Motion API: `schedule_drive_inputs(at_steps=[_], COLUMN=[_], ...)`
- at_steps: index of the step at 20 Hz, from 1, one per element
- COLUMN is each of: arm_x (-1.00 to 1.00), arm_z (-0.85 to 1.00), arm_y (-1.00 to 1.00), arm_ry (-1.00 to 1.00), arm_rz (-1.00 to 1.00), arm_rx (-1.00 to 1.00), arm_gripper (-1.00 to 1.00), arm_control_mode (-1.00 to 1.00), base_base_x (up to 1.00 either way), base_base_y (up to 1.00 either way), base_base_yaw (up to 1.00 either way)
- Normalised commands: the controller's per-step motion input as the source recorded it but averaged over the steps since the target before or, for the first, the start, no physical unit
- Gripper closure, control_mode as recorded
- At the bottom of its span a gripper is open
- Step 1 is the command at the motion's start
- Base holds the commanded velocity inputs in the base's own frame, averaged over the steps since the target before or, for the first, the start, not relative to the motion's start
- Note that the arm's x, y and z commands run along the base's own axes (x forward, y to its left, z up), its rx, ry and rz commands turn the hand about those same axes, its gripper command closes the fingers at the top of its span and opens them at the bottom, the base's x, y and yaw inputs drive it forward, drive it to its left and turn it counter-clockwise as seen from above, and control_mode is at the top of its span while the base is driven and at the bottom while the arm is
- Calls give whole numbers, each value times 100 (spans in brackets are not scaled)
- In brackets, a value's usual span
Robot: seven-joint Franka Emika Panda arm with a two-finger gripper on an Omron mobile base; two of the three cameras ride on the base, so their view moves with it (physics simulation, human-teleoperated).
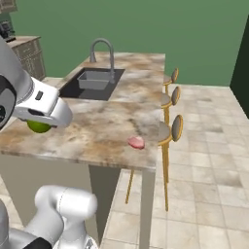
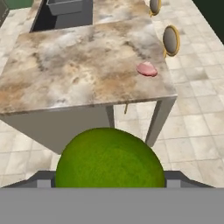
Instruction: Open the fridge, remove the pear, lime, and steak, and place them on any counter.
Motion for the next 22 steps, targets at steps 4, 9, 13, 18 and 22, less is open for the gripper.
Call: schedule_drive_inputs(at_steps=[4,9,13,18,22], arm_x=[0,0,20,45,62], arm_z=[0,0,-8,-18,-25], arm_y=[0,0,0,0,0], arm_ry=[0,0,0,4,18], arm_rz=[0,0,0,0,0], arm_rx=[0,0,0,0,0], arm_gripper=[100,100,100,100,100], arm_control_mode=[100,100,-100,-100,-100], base_base_x=[81,54,32,0,0], base_base_y=[0,0,0,0,0], base_base_yaw=[0,0,0,0,0])
